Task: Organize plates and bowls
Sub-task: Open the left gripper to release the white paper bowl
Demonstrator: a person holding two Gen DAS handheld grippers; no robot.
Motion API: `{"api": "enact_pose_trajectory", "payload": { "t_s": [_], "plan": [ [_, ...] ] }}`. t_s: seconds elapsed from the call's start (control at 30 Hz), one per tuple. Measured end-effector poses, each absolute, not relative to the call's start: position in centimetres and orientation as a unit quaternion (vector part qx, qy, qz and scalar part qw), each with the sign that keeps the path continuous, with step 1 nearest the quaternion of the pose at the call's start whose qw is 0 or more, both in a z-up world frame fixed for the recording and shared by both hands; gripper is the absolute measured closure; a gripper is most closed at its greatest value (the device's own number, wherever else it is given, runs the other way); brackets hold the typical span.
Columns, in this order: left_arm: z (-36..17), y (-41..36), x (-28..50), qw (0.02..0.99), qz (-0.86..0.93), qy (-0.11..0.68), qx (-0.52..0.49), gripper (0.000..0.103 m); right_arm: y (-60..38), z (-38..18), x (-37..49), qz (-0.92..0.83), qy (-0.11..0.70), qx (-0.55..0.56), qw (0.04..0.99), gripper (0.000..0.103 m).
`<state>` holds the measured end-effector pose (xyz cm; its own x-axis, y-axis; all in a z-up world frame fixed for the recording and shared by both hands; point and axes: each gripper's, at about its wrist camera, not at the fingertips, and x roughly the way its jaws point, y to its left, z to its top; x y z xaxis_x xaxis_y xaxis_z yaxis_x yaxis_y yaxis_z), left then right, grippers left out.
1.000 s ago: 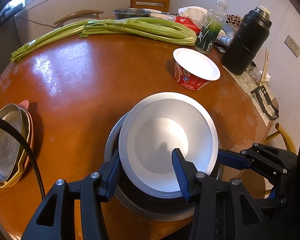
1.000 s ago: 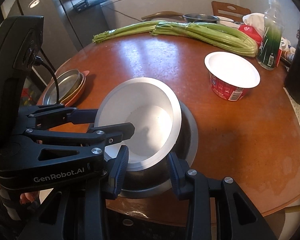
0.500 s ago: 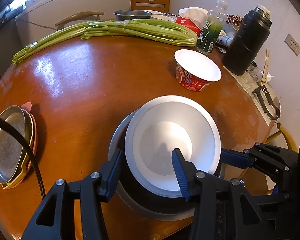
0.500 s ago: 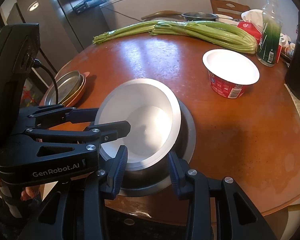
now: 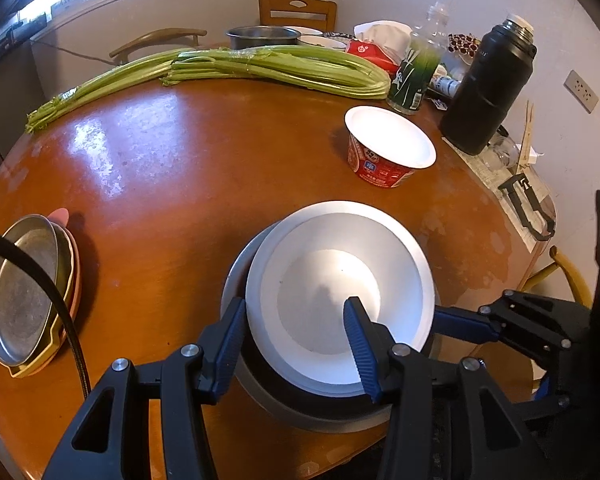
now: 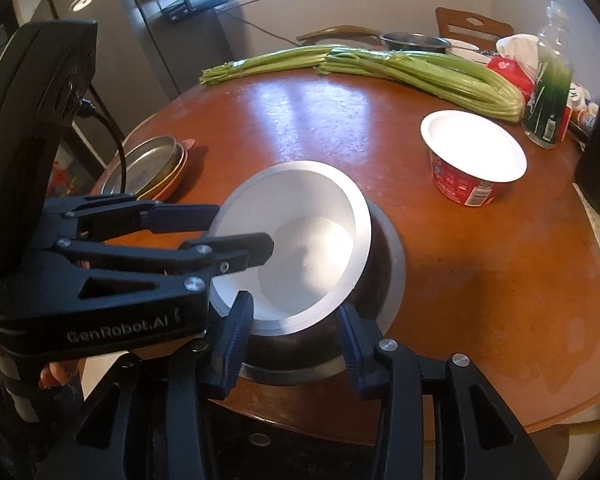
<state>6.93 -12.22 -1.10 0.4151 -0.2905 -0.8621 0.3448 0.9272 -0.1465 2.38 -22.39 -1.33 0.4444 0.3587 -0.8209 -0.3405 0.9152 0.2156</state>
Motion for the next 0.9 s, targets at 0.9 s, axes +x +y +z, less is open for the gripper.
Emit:
{"api": "enact_pose_trajectory", "payload": {
  "t_s": [0.9],
  "plan": [
    [0.7, -11.8, 6.7, 0.850, -0.203, 0.486, 0.021, 0.053, -24.2, 1.3, 1.5, 0.187, 0.444, 0.005, 0.876, 0.057]
  ]
}}
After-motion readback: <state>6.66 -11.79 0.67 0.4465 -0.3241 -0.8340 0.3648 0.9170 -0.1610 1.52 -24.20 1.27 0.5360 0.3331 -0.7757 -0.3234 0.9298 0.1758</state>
